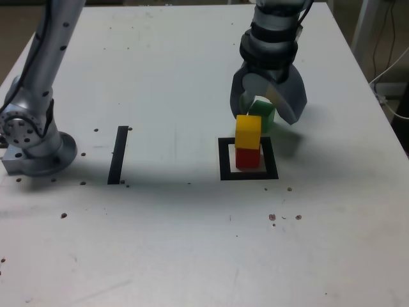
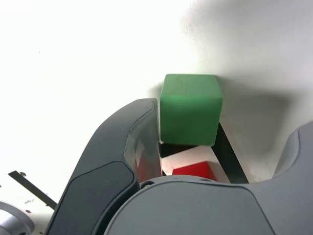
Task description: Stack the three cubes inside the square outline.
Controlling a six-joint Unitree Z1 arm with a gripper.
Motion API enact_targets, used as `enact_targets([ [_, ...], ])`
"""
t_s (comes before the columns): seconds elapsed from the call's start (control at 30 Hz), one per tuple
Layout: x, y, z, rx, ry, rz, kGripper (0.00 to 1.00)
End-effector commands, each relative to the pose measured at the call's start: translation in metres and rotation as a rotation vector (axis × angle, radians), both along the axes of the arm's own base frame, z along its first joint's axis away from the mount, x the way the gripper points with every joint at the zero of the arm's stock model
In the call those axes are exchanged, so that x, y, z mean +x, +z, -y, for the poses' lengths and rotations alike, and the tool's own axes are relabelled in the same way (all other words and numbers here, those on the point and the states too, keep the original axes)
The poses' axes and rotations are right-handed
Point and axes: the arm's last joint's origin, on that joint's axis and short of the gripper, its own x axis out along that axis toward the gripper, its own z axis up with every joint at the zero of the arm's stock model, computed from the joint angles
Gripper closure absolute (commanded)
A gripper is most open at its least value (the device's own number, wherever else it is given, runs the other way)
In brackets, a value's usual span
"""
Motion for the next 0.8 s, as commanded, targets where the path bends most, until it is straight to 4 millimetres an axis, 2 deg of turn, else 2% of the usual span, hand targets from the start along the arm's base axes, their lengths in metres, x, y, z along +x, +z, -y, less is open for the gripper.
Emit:
enact_targets([
  [0.0,0.001,-0.004,-0.005,0.005,0.007,-0.009,0.12],
  [0.23,0.001,-0.009,-0.013,0.009,0.026,-0.023,0.32],
  [0.43,0.002,-0.016,-0.013,-0.017,0.025,-0.042,0.37],
  [0.57,0.002,-0.015,-0.013,-0.031,0.016,-0.037,0.45],
  [0.63,0.002,-0.015,-0.013,-0.036,0.014,-0.033,0.51],
  [0.77,0.003,-0.014,-0.012,-0.039,0.013,-0.019,0.69],
])
